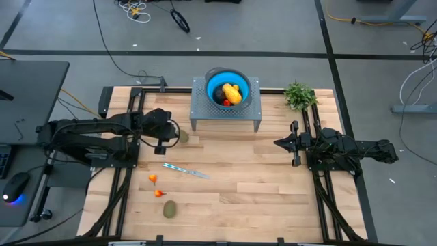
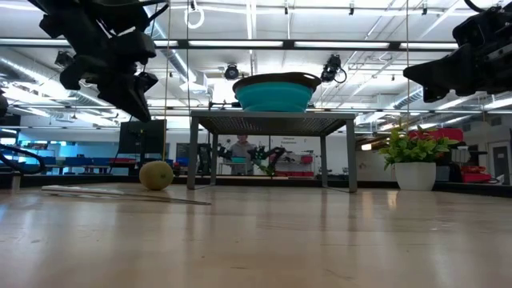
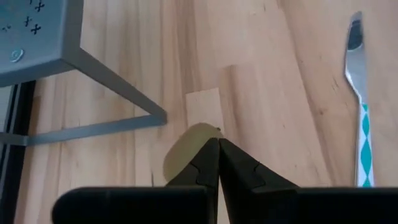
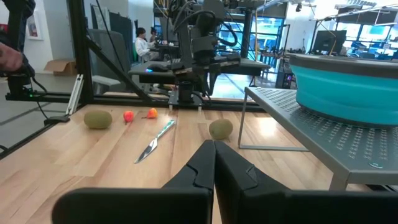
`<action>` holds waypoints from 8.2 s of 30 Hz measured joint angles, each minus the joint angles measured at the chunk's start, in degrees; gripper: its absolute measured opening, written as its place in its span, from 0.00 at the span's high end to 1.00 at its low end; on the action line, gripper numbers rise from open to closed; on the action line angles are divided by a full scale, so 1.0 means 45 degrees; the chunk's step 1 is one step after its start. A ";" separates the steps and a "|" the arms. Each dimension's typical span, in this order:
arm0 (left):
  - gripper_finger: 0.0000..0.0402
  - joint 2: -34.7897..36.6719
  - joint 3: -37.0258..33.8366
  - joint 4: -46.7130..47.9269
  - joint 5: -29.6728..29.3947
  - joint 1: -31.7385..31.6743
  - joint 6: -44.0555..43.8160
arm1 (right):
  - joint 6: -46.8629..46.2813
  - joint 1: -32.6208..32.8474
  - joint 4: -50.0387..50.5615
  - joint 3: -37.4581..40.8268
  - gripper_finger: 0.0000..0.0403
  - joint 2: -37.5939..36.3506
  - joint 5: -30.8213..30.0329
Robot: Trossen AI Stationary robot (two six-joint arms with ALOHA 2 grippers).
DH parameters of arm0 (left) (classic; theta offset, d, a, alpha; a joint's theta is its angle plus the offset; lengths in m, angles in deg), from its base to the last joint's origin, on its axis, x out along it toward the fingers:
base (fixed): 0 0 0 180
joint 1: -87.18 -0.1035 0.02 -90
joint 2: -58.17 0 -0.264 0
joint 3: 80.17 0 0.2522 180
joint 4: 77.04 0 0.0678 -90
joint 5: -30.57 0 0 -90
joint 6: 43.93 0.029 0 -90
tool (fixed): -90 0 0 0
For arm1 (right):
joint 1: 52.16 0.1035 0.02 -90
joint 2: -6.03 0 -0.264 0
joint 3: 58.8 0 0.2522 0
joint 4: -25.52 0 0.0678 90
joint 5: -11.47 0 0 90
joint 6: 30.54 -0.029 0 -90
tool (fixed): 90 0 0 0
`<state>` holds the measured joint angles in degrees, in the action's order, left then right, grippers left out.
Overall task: Pick & Place Fruit
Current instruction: Put the top kiwi into the blue bin
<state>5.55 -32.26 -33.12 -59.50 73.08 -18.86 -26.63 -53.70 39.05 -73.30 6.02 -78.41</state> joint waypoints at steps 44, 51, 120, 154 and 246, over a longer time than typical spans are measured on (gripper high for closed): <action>0.15 -0.3471 0.0413 -0.0291 -0.1317 -0.0008 0.4423 | 0.0002 0.0005 0.0001 0.0000 0.98 0.0000 -0.0004; 0.15 -0.4041 0.0641 -0.0304 -0.1306 -0.0022 0.4910 | 0.0000 0.0002 0.0003 0.0000 0.98 0.0000 -0.0005; 0.15 -0.5866 0.0063 -0.2289 -0.0506 -0.1392 0.6443 | 0.0000 0.0004 0.0004 0.0000 0.98 0.0000 0.0000; 0.36 -0.6267 0.0126 -0.2581 -0.0938 -0.1416 0.6380 | 0.0001 0.0001 0.0001 0.0004 0.98 0.0000 -0.0005; 0.39 0.2244 0.0126 -0.0216 -0.1511 -0.2061 0.0848 | 0.0004 0.0001 0.0004 0.0000 0.98 0.0000 -0.0001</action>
<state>15.65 -31.69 -34.09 -66.30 63.81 -15.04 -26.62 -53.70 39.07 -73.30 6.02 -78.41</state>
